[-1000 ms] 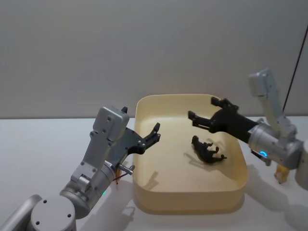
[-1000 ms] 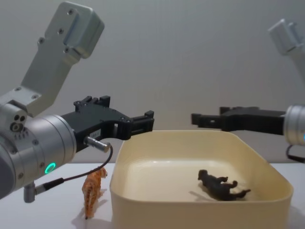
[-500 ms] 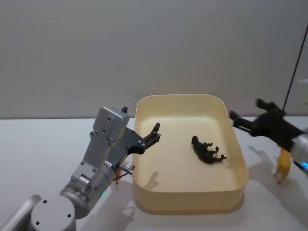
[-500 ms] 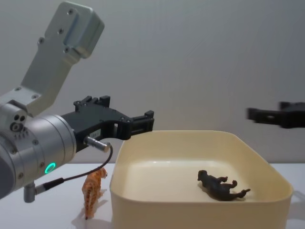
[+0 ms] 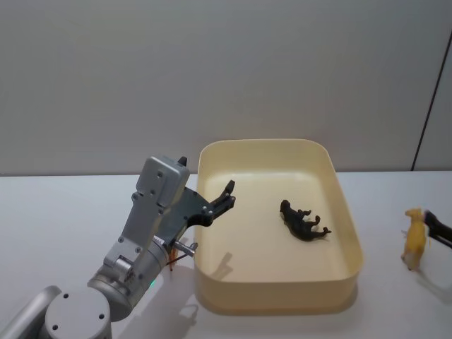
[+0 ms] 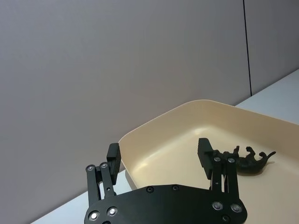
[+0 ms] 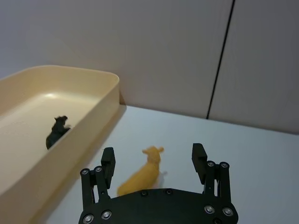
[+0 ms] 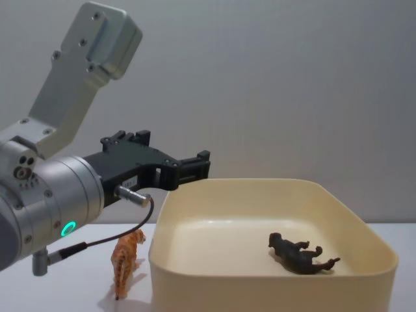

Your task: Pick up the toy alternately with two hands and place it into the central storage box.

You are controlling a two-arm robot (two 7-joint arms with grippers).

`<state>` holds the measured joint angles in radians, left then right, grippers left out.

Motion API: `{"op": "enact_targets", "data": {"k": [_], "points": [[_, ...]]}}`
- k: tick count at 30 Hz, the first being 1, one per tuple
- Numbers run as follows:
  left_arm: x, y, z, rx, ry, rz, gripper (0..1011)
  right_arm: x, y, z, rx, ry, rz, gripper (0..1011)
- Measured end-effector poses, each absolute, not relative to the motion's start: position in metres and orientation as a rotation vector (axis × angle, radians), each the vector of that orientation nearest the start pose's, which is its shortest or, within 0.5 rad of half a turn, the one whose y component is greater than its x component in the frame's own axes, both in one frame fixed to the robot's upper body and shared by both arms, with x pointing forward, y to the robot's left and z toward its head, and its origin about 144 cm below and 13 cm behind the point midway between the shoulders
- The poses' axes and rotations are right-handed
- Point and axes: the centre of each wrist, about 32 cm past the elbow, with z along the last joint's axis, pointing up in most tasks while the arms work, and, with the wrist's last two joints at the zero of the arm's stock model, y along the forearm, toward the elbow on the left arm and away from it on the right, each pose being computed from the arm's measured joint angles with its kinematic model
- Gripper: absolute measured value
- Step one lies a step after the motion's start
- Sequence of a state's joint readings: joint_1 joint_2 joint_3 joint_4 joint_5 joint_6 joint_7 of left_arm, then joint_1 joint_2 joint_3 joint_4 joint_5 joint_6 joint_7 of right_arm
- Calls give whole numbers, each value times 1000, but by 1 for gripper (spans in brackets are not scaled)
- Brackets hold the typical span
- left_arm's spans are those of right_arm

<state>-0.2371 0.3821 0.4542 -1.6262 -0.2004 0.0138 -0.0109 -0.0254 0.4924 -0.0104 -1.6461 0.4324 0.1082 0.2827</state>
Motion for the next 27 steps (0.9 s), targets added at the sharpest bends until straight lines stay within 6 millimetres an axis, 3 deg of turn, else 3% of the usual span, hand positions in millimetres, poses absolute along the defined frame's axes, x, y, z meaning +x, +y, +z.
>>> {"op": "enact_targets", "data": {"k": [5,12,27], "points": [[492,198,1204,61,-268,1124,1001,430,-369,1181,-122,34,-1264,1001],[492,198,1204,61,-268,1124,1001,416,-377,1177,-122,30,-1252,1001],[492,198,1204,61,-268,1124,1001,413,-373,1170,-115,55,-1244,1001]]}}
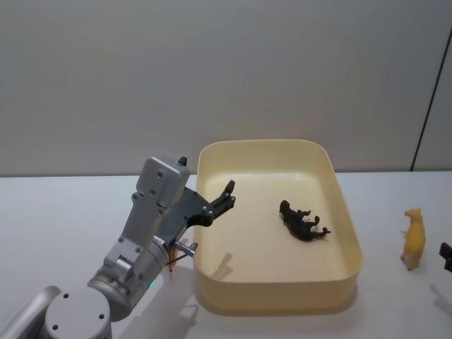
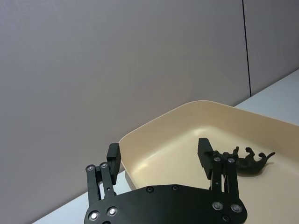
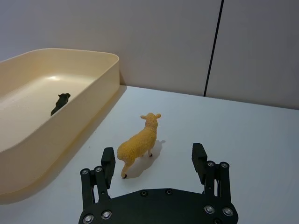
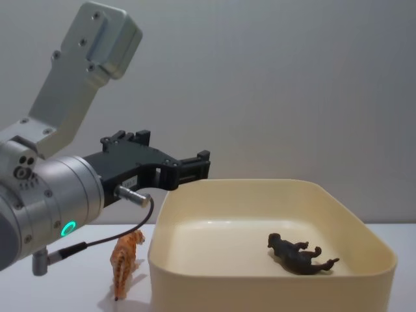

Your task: Pick up the toy alternately with two hands and place it into the central storage box.

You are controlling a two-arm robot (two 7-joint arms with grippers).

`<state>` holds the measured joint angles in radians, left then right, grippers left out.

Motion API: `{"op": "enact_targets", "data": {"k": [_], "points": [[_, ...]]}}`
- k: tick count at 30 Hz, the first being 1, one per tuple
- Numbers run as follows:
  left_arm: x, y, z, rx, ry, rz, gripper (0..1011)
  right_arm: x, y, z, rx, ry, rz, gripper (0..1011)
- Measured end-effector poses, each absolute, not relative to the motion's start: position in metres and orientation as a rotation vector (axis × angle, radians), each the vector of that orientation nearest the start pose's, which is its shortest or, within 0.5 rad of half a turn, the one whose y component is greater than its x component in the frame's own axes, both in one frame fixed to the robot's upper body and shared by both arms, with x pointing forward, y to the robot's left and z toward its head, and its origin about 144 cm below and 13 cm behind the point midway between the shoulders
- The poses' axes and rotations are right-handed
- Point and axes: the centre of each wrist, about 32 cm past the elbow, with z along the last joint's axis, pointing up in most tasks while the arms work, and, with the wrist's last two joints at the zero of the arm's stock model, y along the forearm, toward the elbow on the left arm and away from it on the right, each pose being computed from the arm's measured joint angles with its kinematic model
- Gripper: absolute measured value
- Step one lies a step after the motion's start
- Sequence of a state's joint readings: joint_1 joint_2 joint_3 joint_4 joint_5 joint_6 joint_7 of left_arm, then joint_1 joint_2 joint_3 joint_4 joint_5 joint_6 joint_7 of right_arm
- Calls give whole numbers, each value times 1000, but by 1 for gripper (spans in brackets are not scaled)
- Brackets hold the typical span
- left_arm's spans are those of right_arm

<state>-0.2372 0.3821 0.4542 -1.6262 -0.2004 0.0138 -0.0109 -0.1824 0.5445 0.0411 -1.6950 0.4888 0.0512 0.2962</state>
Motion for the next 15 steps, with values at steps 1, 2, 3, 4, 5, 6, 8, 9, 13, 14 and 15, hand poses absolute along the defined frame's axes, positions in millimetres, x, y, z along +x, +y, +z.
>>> {"op": "enact_targets", "data": {"k": [1,2,3,4,5,6,8,9,13,14,15], "points": [[492,198,1204,61,-268,1124,1001,414,-372,1169,-119,62,-1250,1001],[492,198,1204,61,-268,1124,1001,415,-371,1168,-121,66,-1252,1001],[492,198,1204,61,-268,1124,1001,416,-370,1168,-125,70,-1256,1001],[492,198,1204,61,-268,1124,1001,416,-369,1167,-125,72,-1257,1001],[492,198,1204,61,-268,1124,1001,418,-366,1166,-131,78,-1262,1001],[492,198,1204,61,-268,1124,1001,419,-365,1166,-134,81,-1264,1001],[492,198,1204,61,-268,1124,1001,422,-361,1164,-143,90,-1269,1001],[492,198,1204,61,-268,1124,1001,423,-360,1164,-146,92,-1270,1001],[492,198,1204,61,-268,1124,1001,430,-352,1162,-159,104,-1273,1001],[492,198,1204,61,-268,1124,1001,433,-350,1161,-164,108,-1273,1001],[492,198,1204,61,-268,1124,1001,435,-348,1162,-168,109,-1273,1001]]}}
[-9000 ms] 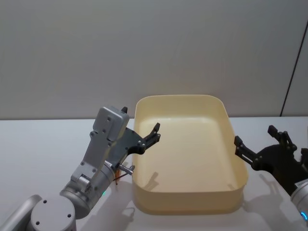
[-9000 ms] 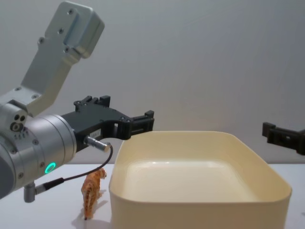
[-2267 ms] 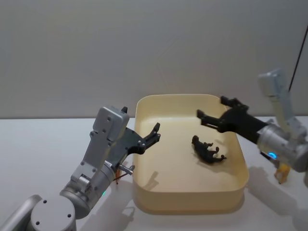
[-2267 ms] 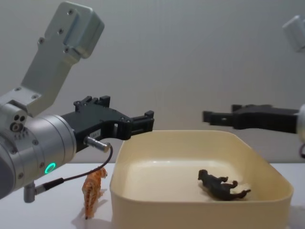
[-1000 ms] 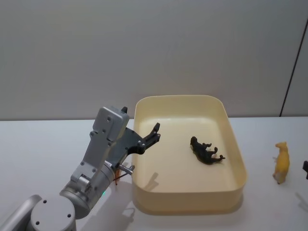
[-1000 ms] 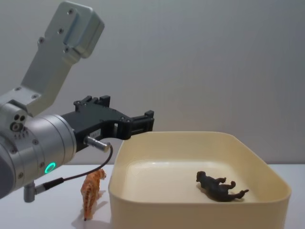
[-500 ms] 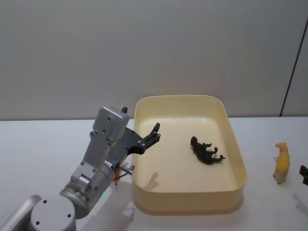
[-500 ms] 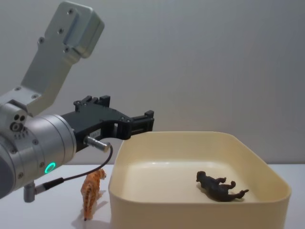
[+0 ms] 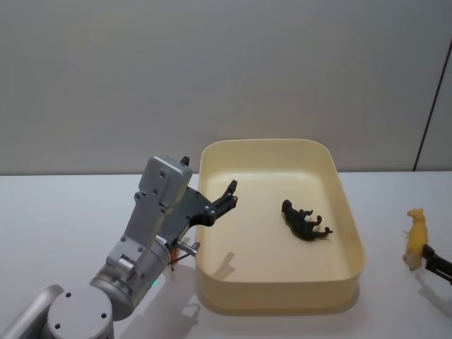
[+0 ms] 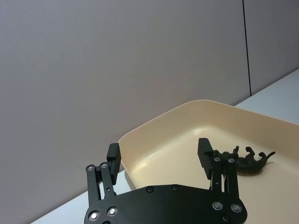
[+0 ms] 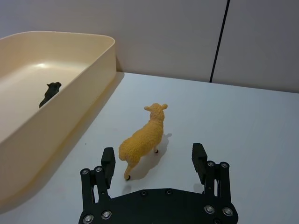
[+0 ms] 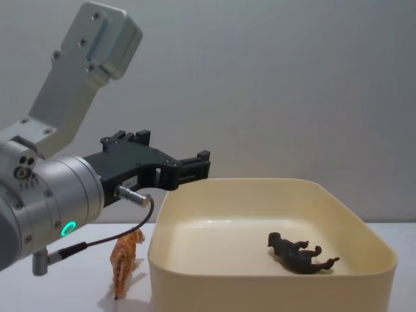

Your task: Pick up the toy alternately with two hands and place it into the central storage box.

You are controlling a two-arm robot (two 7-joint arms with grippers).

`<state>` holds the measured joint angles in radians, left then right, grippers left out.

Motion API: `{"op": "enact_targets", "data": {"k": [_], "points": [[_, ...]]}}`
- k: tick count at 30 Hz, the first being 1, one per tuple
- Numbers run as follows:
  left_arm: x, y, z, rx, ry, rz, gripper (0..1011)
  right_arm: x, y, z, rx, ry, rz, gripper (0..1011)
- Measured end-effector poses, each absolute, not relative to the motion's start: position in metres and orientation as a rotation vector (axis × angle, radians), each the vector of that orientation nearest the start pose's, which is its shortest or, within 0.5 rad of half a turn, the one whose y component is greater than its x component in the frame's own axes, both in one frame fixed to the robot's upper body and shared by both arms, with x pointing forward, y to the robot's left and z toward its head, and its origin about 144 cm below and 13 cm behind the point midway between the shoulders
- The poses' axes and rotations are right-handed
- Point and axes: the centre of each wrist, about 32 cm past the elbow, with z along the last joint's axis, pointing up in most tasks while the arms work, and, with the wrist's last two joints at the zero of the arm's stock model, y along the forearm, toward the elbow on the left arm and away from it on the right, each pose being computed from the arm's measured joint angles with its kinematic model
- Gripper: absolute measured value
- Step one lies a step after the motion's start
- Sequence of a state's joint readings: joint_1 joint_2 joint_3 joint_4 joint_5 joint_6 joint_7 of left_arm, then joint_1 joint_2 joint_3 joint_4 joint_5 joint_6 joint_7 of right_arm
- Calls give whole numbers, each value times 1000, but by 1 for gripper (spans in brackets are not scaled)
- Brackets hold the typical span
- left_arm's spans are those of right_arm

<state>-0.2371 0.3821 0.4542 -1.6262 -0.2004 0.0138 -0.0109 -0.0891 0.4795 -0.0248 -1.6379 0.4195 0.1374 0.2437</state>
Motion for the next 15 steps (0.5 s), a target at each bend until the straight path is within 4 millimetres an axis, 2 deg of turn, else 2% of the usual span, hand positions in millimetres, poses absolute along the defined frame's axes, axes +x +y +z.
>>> {"op": "enact_targets", "data": {"k": [15], "points": [[492,198,1204,61,-268,1124,1001,466,-325,1156,-209,143,-1272,1001]]}}
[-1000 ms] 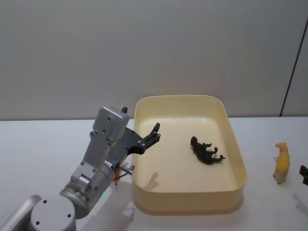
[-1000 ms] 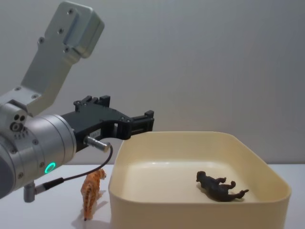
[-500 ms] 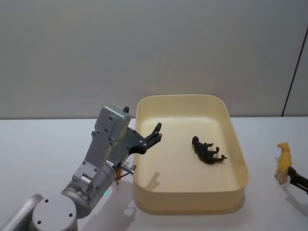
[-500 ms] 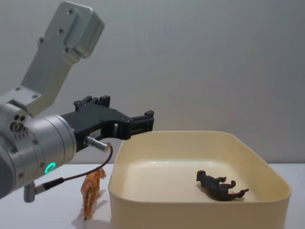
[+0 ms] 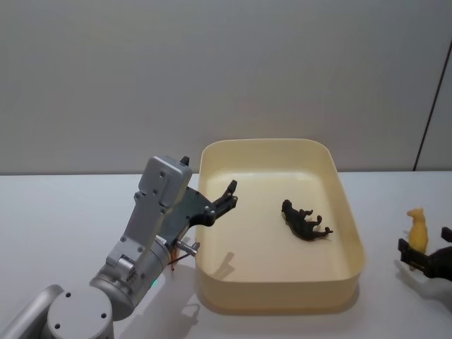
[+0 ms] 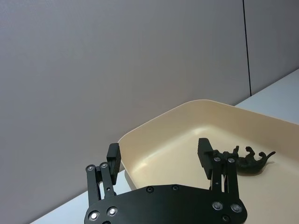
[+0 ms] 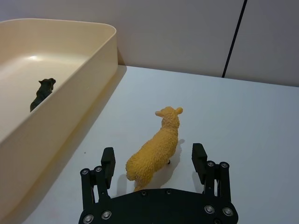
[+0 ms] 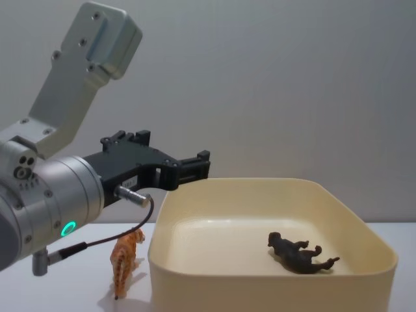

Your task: Pick up the toy alternately with two hands and place it into the central storage box.

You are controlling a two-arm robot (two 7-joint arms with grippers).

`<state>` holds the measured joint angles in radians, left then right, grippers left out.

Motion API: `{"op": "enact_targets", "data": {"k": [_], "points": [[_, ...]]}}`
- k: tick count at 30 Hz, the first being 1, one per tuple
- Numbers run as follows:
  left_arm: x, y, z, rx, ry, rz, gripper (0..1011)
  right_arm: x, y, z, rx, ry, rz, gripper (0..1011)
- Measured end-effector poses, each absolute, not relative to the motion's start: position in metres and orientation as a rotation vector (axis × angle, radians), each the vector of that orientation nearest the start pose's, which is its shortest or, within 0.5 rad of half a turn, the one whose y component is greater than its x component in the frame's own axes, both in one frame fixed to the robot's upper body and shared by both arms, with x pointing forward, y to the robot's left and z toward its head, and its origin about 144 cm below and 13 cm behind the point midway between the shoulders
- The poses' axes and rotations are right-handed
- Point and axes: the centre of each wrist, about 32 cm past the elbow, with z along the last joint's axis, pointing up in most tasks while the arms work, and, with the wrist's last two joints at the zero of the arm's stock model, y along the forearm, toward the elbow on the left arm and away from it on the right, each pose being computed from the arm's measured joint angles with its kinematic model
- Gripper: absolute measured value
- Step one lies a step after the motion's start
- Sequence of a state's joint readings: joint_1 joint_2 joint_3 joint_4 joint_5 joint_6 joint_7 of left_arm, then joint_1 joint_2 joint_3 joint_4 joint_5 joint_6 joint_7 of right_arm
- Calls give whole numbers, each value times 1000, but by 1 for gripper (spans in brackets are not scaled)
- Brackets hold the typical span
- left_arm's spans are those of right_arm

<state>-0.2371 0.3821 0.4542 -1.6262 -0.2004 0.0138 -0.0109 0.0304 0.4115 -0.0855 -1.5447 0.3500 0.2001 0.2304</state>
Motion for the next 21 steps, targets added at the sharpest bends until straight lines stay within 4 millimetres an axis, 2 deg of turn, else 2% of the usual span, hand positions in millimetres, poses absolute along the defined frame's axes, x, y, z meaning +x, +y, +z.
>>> {"op": "enact_targets", "data": {"k": [13,21], "points": [[492,198,1204,61,-268,1124,1001,488,-307,1154,-245,167,-1281,985],[492,198,1204,61,-268,1124,1001,495,-300,1153,-257,173,-1282,769]]}}
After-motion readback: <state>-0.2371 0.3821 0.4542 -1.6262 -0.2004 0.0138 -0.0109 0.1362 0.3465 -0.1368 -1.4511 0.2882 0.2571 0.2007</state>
